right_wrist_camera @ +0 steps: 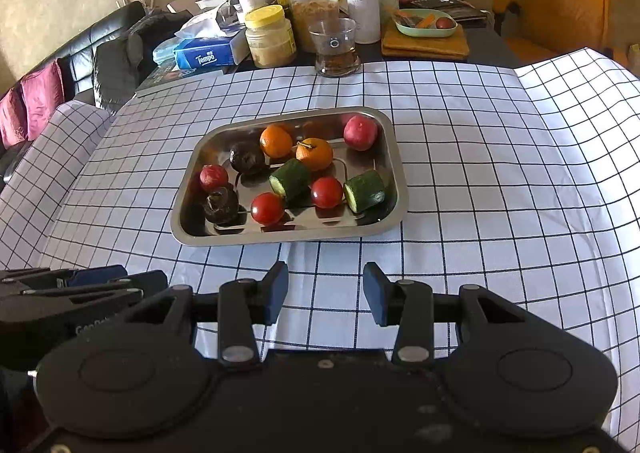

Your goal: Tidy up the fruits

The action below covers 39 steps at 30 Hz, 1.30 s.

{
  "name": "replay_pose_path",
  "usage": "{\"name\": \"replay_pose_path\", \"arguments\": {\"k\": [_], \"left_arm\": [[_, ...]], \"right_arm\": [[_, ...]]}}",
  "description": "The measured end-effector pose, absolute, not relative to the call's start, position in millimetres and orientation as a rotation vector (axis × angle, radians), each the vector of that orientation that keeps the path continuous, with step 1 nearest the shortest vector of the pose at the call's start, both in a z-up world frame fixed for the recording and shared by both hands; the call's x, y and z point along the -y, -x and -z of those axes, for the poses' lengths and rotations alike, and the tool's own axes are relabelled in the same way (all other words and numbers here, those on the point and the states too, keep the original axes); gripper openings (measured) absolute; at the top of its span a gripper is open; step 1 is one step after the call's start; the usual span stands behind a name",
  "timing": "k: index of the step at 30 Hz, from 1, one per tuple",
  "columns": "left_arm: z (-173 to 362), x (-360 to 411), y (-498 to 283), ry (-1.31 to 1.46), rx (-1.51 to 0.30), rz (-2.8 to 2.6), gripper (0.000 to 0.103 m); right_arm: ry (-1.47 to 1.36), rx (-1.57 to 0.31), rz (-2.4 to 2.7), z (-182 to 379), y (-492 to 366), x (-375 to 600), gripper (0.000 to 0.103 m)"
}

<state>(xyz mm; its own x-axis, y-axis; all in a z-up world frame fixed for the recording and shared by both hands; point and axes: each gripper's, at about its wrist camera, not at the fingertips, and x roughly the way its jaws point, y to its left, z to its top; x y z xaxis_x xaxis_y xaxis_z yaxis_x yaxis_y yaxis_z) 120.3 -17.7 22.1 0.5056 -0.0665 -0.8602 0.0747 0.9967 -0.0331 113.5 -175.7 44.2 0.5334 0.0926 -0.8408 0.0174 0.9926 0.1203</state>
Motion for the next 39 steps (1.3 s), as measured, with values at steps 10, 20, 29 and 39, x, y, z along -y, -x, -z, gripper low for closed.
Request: {"name": "replay_pose_path", "arguments": {"k": [10, 20, 29, 39], "left_arm": [[-18.4, 20.3, -119.4, -0.018, -1.053, 0.095, 0.045], [-17.7, 22.5, -117.0, -0.032, -1.06, 0.096, 0.045], [-15.3, 22.8, -116.7, -0.029, -1.077, 0.095, 0.045], [-12.7, 26.5, -114.0, -0.04, -1.093, 0.094, 0.045]], "right_arm": [[-0.122, -1.016, -0.041, -41.7, -113.9, 176.4, 0.044], [-0.135, -1.021, -0.039, -39.7, -112.1, 177.6, 0.044], [-0.142, -1.028, -0.035, -37.1, -109.6, 179.6, 0.044], [-0.156, -1.039, -0.037, -32.9, -108.0, 181.1, 0.044]]}}
